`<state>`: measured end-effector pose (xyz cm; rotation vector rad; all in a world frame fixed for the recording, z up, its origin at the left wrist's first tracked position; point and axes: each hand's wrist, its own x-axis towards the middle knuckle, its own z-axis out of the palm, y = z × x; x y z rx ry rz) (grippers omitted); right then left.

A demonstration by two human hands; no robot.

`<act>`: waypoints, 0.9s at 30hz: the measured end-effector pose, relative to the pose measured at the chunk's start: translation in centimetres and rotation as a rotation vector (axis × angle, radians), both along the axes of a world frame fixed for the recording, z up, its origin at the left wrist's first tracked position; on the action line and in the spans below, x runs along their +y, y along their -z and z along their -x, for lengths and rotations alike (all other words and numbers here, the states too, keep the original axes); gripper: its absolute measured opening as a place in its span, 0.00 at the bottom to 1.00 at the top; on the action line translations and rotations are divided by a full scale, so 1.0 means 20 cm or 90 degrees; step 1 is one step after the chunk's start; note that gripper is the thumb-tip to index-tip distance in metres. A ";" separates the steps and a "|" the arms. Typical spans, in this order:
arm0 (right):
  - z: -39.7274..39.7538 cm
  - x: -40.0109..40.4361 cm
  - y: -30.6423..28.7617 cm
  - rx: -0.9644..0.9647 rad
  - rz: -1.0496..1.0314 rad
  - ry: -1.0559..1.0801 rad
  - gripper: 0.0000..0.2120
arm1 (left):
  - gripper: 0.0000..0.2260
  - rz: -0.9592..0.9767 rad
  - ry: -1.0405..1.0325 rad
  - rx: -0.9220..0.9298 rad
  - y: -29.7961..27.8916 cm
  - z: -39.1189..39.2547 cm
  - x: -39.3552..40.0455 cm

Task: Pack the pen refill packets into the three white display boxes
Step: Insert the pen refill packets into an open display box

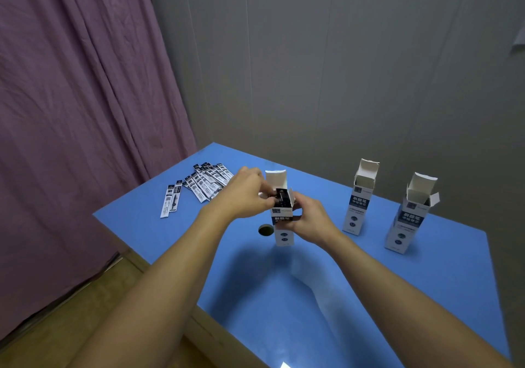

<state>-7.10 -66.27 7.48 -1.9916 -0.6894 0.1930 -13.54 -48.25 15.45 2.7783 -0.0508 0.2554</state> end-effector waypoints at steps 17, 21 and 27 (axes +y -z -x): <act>-0.01 0.03 -0.03 -0.018 -0.019 -0.010 0.17 | 0.20 0.096 -0.069 -0.014 0.02 -0.02 0.00; -0.03 0.02 -0.04 -0.028 -0.030 -0.016 0.17 | 0.16 0.082 -0.046 -0.023 0.01 -0.01 -0.01; -0.05 0.02 -0.03 -0.036 -0.021 -0.023 0.20 | 0.09 0.079 -0.056 -0.027 0.00 -0.01 -0.03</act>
